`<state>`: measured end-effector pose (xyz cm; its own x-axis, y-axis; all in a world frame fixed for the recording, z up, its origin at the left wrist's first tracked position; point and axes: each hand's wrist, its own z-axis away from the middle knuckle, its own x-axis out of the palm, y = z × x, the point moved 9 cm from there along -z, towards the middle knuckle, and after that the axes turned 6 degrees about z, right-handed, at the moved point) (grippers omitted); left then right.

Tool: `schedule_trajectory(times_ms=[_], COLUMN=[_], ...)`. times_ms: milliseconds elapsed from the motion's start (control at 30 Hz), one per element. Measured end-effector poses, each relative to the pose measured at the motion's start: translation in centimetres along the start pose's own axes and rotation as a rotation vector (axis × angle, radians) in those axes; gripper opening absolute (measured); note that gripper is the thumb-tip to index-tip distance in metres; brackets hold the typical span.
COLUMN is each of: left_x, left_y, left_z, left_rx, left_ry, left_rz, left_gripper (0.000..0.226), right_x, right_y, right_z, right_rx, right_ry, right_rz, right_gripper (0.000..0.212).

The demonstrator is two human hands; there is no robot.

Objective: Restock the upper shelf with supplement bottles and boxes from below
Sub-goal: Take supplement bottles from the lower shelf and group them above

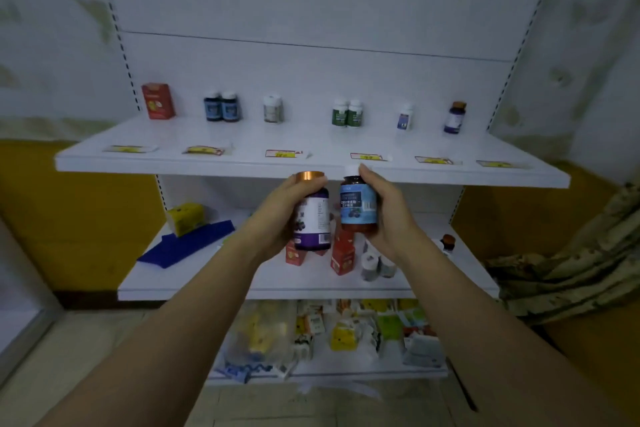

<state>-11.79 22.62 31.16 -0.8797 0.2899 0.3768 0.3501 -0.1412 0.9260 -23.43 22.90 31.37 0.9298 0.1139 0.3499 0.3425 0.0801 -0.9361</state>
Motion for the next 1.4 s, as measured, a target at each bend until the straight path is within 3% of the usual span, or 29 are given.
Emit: schedule_trajectory(times_ms=[200, 367, 467, 633, 867, 1067, 1400], left_x=[-0.1, -0.5, -0.1, 0.8, 2.3, 4.8, 10.7], left_y=[3.7, 4.9, 5.4, 5.9, 5.7, 5.4, 2.8], left_z=[1.5, 1.9, 1.6, 0.9, -0.2, -1.2, -2.9], left_rx=[0.112, 0.031, 0.055, 0.122, 0.127, 0.111, 0.03], left_ry=[0.001, 0.011, -0.026, -0.031, -0.053, -0.126, -0.298], left_rz=[0.019, 0.106, 0.131, 0.062, 0.079, 0.074, 0.111], left_gripper=[0.026, 0.022, 0.014, 0.018, 0.019, 0.018, 0.017], right_x=[3.4, 4.1, 3.8, 2.8, 1.1, -0.8, -7.3], right_y=[-1.4, -3.2, -3.7, -4.4, -5.7, -6.8, -8.3], right_z=[0.4, 0.4, 0.3, 0.4, 1.0, 2.4, 5.9], right_rx=[-0.073, -0.142, -0.138, -0.154, -0.179, -0.207, -0.276], right_ry=[-0.054, -0.047, -0.037, -0.019, 0.037, 0.096, 0.371], right_rz=[0.027, 0.064, 0.105, 0.124, 0.128, 0.166, 0.236], right_gripper=[0.028, 0.05, 0.055, 0.056, 0.031, 0.034, 0.016])
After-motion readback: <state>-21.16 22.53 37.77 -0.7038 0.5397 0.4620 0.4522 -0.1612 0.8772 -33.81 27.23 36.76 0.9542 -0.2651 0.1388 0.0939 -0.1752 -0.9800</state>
